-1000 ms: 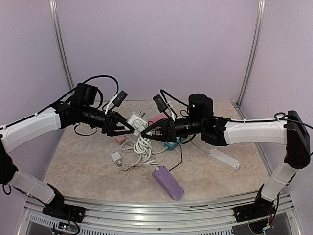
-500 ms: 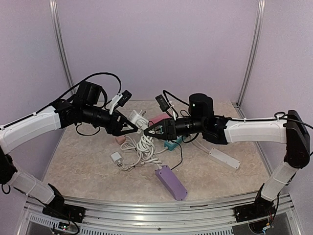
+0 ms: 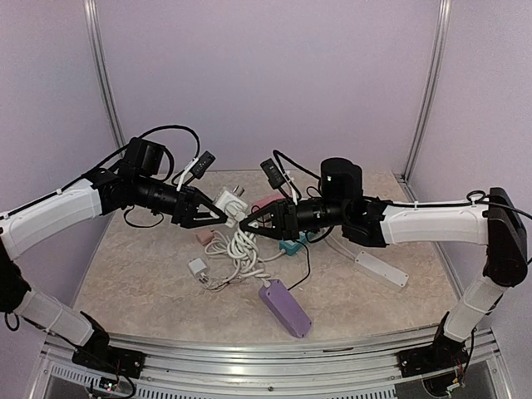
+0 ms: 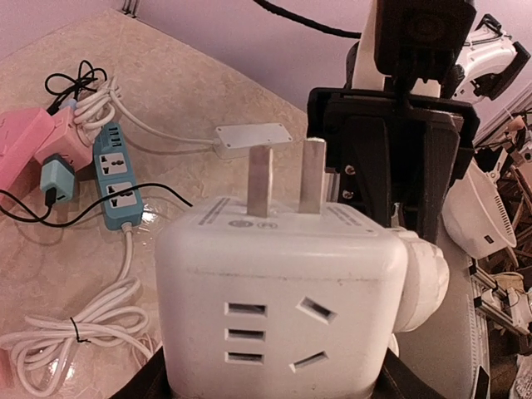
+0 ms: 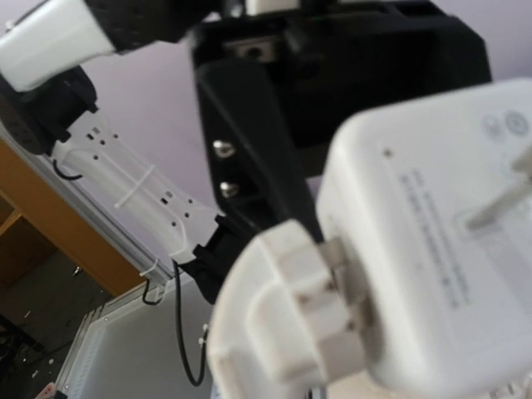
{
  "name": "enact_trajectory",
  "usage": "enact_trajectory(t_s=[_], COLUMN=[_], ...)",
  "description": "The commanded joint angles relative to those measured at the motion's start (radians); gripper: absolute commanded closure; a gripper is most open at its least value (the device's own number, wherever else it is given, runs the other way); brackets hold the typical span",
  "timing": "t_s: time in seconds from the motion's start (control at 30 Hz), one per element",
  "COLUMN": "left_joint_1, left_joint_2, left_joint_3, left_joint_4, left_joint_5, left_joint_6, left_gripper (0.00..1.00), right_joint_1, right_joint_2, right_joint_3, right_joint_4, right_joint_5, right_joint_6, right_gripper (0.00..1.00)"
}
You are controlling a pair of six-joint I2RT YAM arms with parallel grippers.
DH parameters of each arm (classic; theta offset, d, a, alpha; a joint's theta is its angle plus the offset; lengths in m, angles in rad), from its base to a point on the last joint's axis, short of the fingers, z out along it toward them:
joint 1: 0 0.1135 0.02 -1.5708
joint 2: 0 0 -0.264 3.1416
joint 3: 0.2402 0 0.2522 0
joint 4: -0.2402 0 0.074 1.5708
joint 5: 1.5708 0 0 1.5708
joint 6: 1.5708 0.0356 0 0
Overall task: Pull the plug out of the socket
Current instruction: Remove the plug from the socket.
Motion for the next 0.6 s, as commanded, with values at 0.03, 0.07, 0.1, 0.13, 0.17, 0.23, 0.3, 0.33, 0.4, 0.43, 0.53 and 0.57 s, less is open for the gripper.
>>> enact_trajectory(t_s=[0.03, 0.07, 0.1, 0.13, 0.17, 0.23, 0.3, 0.33, 0.4, 0.43, 0.53, 0.57], left_joint_1=[0.073, 0.073, 0.073, 0.073, 0.072, 0.070, 0.068, 0.064, 0.045, 0.030, -0.012, -0.022], left_joint_2=[-0.037, -0.036, -0.035, -0.034, -0.033, -0.037, -0.042, -0.043, -0.042, -0.036, -0.018, -0.012], left_joint_3=[-0.005, -0.005, -0.005, -0.005, -0.005, -0.007, -0.006, -0.004, 0.007, 0.013, 0.024, 0.028], left_joint_4=[0.064, 0.063, 0.064, 0.062, 0.062, 0.059, 0.048, 0.040, 0.005, -0.014, -0.057, -0.067], left_joint_5=[0.181, 0.180, 0.178, 0.173, 0.165, 0.117, 0.047, 0.000, -0.120, -0.192, -0.358, -0.392], left_joint_6=[-0.031, -0.032, -0.032, -0.033, -0.033, -0.032, -0.029, -0.027, -0.013, -0.004, 0.025, 0.027], left_gripper=[0.80, 0.80, 0.80, 0.80, 0.80, 0.80, 0.80, 0.80, 0.80, 0.81, 0.81, 0.81], right_joint_1=[-0.022, -0.021, -0.021, -0.021, -0.021, -0.021, -0.021, -0.021, -0.021, -0.021, -0.020, -0.021], right_joint_2=[-0.024, -0.026, -0.026, -0.026, -0.026, -0.025, -0.025, -0.026, -0.028, -0.029, -0.033, -0.032], right_joint_3=[-0.004, -0.004, -0.002, -0.003, -0.001, 0.001, 0.001, 0.001, 0.003, 0.003, 0.007, 0.008], right_joint_4=[-0.040, -0.040, -0.040, -0.040, -0.040, -0.040, -0.039, -0.038, -0.036, -0.033, -0.026, -0.025], right_joint_5=[-0.015, -0.015, -0.014, -0.014, -0.014, -0.014, -0.014, -0.014, -0.015, -0.016, -0.019, -0.021], right_joint_6=[-0.005, -0.004, -0.003, -0.004, -0.004, -0.004, 0.001, 0.002, 0.005, 0.007, 0.013, 0.013], right_gripper=[1.00, 1.00, 1.00, 1.00, 1.00, 1.00, 1.00, 1.00, 1.00, 1.00, 1.00, 1.00])
